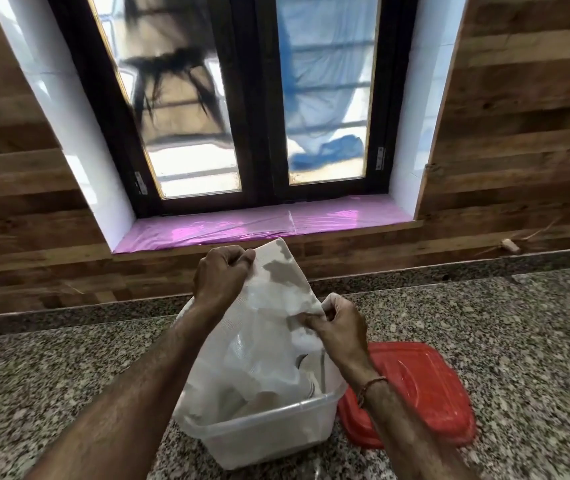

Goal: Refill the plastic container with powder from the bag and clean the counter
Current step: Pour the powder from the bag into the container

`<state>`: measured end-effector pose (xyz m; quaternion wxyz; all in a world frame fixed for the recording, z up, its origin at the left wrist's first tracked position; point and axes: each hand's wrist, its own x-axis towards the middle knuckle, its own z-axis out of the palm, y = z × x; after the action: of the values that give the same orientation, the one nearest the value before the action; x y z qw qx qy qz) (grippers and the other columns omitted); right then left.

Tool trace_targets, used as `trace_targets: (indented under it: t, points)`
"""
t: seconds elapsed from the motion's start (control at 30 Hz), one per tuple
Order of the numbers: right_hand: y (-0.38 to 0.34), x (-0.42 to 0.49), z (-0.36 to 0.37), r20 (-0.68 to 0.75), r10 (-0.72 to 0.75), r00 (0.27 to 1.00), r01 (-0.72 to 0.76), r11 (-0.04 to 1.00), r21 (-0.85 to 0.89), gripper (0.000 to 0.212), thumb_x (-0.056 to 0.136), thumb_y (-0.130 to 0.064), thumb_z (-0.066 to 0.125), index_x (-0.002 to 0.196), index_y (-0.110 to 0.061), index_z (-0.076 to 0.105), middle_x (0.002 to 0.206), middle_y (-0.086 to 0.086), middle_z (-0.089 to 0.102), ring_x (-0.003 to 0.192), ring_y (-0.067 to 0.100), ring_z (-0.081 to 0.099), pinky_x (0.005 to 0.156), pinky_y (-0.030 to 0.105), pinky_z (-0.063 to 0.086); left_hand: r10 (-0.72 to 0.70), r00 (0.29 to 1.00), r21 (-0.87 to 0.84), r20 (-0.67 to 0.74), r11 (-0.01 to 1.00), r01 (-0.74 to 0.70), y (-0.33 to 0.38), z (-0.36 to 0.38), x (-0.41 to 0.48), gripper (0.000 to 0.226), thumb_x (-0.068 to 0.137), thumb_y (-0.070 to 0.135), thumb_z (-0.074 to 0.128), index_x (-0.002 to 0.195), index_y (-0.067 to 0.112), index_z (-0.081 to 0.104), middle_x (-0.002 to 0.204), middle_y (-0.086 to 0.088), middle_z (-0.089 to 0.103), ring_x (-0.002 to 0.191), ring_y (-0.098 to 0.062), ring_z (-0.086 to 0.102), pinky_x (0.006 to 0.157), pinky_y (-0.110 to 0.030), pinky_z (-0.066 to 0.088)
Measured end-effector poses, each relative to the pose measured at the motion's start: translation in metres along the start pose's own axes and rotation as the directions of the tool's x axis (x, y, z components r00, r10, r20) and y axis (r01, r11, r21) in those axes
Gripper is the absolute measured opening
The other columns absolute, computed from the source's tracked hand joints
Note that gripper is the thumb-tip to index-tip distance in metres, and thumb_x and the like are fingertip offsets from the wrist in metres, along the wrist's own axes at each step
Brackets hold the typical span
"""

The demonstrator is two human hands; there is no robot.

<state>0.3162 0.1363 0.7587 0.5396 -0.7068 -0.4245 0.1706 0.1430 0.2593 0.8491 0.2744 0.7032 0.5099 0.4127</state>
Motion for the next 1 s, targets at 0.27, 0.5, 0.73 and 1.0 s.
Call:
trace_targets:
  t: [0.27, 0.5, 0.73, 1.0]
  points:
    - [-0.007, -0.011, 0.005, 0.134, -0.049, 0.990, 0.041, 0.997, 0.061, 0.042, 0.078, -0.064, 0.073, 0.081, -0.023, 0.063, 0.075, -0.004, 0.070, 0.072, 0.020, 0.068, 0.064, 0.046, 0.056, -0.024, 1.000, 0.103, 0.019, 0.994, 0.022, -0.002, -0.013, 0.001, 0.044, 0.093, 0.041, 0.063, 0.060, 0.013, 0.058, 0.052, 0.006, 0.052, 0.055, -0.014, 0.048, 0.058, -0.031, 0.036]
    - [-0.038, 0.005, 0.002, 0.160, -0.193, 0.968, 0.166, 0.972, 0.166, 0.027, 0.076, -0.034, 0.083, 0.067, -0.016, 0.064, 0.064, -0.003, 0.066, 0.063, 0.006, 0.056, 0.063, 0.039, 0.053, 0.031, 0.999, 0.219, 0.020, 0.975, -0.034, 0.009, 0.001, -0.005, 0.043, 0.092, 0.039, 0.062, 0.055, 0.018, 0.056, 0.053, 0.007, 0.052, 0.061, -0.018, 0.052, 0.059, -0.030, 0.035]
    - [-0.017, 0.019, -0.009, 0.137, 0.039, 0.990, -0.074, 0.963, 0.260, 0.063, 0.085, -0.070, 0.064, 0.073, -0.008, 0.067, 0.068, -0.001, 0.067, 0.061, 0.022, 0.060, 0.057, 0.047, 0.052, 0.058, 0.995, 0.197, 0.086, 0.978, -0.074, 0.013, -0.004, 0.000, 0.044, 0.093, 0.038, 0.064, 0.054, 0.021, 0.056, 0.050, 0.009, 0.051, 0.057, -0.012, 0.050, 0.060, -0.030, 0.036]
    - [-0.061, 0.031, -0.010, 0.236, -0.144, 0.961, 0.014, 0.878, 0.479, 0.023, 0.097, -0.028, 0.070, 0.079, -0.015, 0.062, 0.077, -0.002, 0.067, 0.071, 0.014, 0.064, 0.065, 0.035, 0.054, 0.261, 0.946, 0.407, 0.194, 0.856, -0.320, 0.039, 0.007, -0.017, 0.035, 0.095, 0.046, 0.061, 0.068, 0.025, 0.060, 0.062, 0.008, 0.059, 0.074, -0.018, 0.062, 0.063, -0.030, 0.039]
